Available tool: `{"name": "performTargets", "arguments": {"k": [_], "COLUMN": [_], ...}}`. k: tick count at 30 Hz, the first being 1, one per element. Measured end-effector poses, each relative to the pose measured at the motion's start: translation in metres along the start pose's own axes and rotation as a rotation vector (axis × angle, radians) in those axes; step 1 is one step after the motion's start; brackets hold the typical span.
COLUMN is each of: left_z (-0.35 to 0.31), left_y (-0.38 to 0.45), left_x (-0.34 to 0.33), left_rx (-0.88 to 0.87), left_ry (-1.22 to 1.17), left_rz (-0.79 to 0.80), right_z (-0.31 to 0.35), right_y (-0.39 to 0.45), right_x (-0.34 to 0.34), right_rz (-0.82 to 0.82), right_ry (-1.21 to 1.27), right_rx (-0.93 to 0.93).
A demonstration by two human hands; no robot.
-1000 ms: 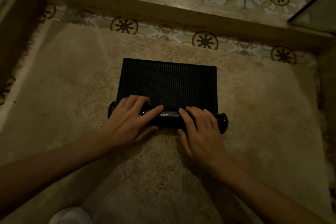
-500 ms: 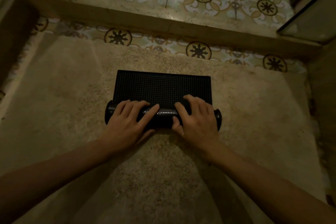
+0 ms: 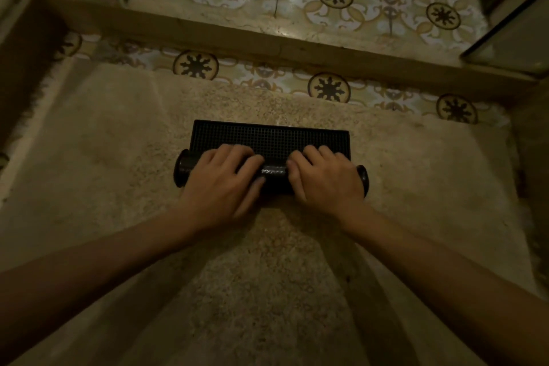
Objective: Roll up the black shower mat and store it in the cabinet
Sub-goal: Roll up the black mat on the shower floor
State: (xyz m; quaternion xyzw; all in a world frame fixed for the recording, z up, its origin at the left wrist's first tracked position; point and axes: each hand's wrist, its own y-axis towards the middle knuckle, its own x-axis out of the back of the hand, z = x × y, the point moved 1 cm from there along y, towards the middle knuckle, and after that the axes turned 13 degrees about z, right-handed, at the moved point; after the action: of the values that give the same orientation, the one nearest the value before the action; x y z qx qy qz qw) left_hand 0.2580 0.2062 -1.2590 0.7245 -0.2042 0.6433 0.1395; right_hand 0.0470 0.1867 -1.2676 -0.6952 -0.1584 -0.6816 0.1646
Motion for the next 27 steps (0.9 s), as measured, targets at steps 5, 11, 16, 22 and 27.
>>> {"name": "performTargets", "arguments": {"k": [5, 11, 16, 22, 27], "left_z": [-0.001, 0.019, 0.021, 0.014, 0.025], "left_y": [-0.001, 0.020, 0.037, 0.042, 0.048], "left_x": [-0.010, -0.006, 0.002, -0.002, -0.007], "left_rx": [-0.005, -0.123, -0.064, 0.022, -0.017], "left_ry": [0.062, 0.193, 0.152, 0.136, 0.154], "left_rz": [-0.035, 0.002, 0.008, 0.022, 0.034], "right_z": [-0.001, 0.013, 0.000, -0.015, -0.003], "right_y": [0.004, -0.024, 0.000, 0.038, 0.026], "right_x": [0.002, -0.018, -0.015, -0.005, -0.013], "right_rz": [-0.039, -0.126, -0.078, 0.024, -0.110], "right_ry": [0.032, 0.111, 0.034, 0.065, 0.078], "right_rx": [-0.019, -0.109, -0.111, -0.139, -0.145]}}
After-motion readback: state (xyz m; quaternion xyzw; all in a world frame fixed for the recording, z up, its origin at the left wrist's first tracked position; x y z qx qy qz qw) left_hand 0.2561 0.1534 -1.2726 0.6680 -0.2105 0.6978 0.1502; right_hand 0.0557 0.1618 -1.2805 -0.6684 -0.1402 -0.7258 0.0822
